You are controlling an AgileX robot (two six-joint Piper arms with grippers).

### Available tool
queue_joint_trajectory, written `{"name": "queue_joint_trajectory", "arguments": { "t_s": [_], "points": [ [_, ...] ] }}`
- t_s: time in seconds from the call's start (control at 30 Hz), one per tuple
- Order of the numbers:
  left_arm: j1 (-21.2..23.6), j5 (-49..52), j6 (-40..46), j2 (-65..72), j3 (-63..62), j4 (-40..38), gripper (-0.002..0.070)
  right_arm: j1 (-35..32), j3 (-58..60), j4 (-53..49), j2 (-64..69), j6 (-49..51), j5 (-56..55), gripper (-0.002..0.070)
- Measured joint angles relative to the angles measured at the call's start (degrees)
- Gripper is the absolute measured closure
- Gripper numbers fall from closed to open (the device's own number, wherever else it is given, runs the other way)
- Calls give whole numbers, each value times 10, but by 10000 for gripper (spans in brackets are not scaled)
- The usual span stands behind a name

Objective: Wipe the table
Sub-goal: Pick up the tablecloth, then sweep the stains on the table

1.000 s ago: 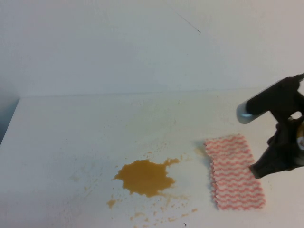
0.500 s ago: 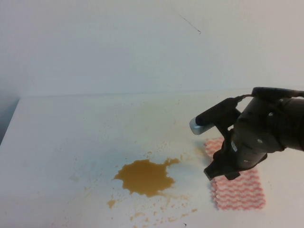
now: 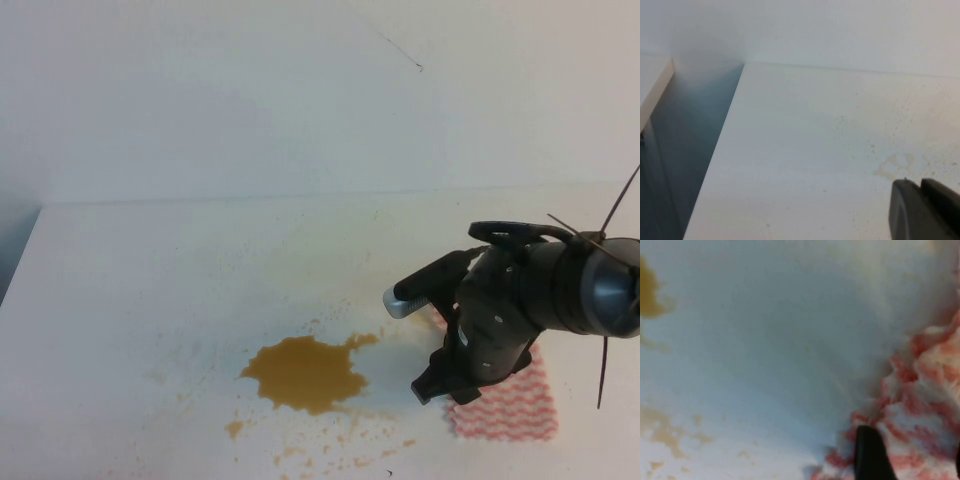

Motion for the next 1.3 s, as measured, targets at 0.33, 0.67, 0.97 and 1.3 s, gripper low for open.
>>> {"name": "queue_joint_trajectory", "arguments": {
  "t_s": [0.33,0.67,0.97,1.3],
  "points": [
    [0,0,0,0,0,0,675,-4,-8,54,12,-90,-1,608],
    [0,0,0,0,0,0,675,-6,-10,87,14,-137,-7,668],
    [0,0,0,0,0,0,675,-11,-30,242,21,-248,-45,670],
    [0,0,0,0,0,0,675,-9,-47,460,44,-395,-48,670]
  ]
}}
